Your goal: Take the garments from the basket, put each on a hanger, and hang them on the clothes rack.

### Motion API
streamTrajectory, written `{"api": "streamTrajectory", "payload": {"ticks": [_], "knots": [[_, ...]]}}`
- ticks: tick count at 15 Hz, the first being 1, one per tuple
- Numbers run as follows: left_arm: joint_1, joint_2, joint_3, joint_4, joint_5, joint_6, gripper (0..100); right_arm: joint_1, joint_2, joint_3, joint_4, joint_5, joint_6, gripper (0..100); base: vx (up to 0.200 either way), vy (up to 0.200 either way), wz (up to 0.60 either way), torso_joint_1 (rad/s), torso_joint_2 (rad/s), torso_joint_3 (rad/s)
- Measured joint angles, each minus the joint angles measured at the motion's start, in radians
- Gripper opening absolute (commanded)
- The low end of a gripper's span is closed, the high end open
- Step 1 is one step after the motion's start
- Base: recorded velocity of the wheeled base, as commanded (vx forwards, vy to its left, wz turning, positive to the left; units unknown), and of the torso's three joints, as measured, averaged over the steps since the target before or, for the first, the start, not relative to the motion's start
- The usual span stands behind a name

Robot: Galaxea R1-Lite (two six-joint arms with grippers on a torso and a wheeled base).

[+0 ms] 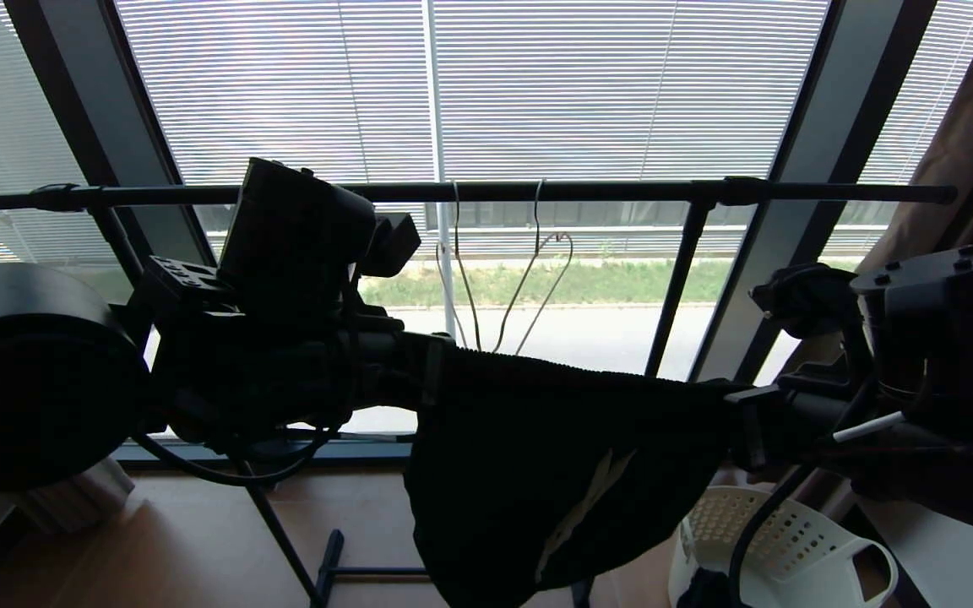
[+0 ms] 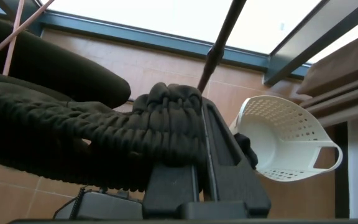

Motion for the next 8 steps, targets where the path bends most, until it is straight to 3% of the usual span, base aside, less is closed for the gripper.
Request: {"api": "streamTrajectory", "payload": {"ticks": [8], "knots": [[-0.015,0.0,0.002,0.0,0.005,0.01,0,-0.002,-0.003,0.007,-0.027,-0.001,-0.011,0,0.0,0.0,0.0,0.0,0.0,0.0]]}}
